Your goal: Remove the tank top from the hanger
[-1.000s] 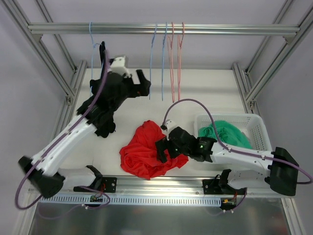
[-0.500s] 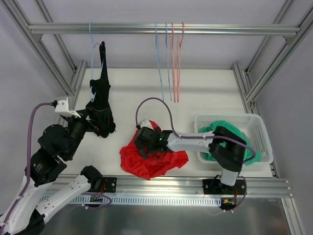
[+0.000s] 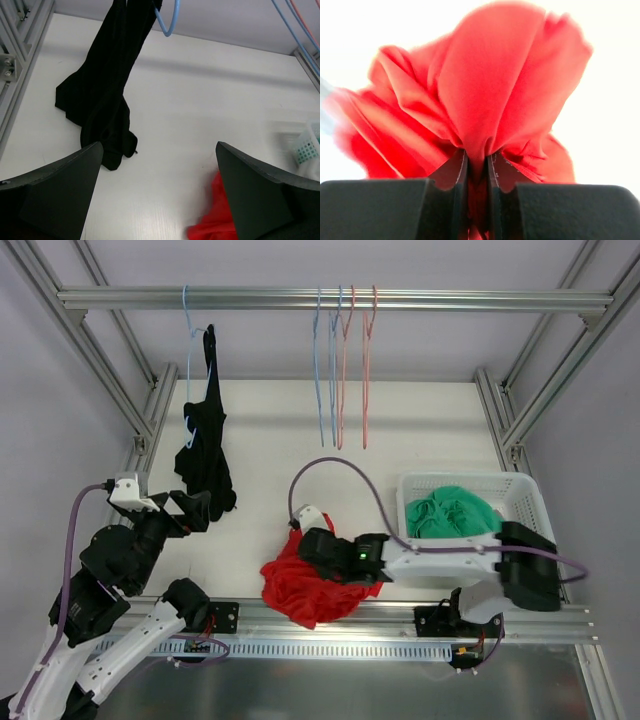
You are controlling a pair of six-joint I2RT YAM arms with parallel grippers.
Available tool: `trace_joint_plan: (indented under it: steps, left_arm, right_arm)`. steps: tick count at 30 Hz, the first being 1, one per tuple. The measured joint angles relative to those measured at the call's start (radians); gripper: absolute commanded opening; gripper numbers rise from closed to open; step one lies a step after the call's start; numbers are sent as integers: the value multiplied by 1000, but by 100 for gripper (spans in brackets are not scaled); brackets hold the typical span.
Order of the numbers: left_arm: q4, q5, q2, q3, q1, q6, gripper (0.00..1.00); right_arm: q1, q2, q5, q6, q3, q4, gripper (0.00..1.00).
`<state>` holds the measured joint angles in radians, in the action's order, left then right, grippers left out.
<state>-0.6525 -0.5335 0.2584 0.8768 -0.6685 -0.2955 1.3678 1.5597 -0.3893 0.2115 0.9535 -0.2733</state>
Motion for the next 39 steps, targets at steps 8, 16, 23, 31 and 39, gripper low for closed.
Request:
trace_joint_plan:
  steps: [8,16,23,31,39]
  left_arm:
    - [-9,-33,-45,-17,0,-3,99]
    - [-11,-47,-45,-18,0,-3,99]
    - [-12,-50,-63,-22,0,-3,99]
    - [-12,-52,-69,-22,0,-4,99]
    - [-12,-52,-69,-22,0,-4,99]
  right_arm:
    - [-13,-621,-169,40,26,-287,0]
    - [-113,-822,-406,2,309,-650,0]
    - [-296,-838,-599,-51,489,-827,0]
    - [-878,-721,-401,-118,262,-776,0]
    - [-1305,-644,11,-42,-189,-478,0]
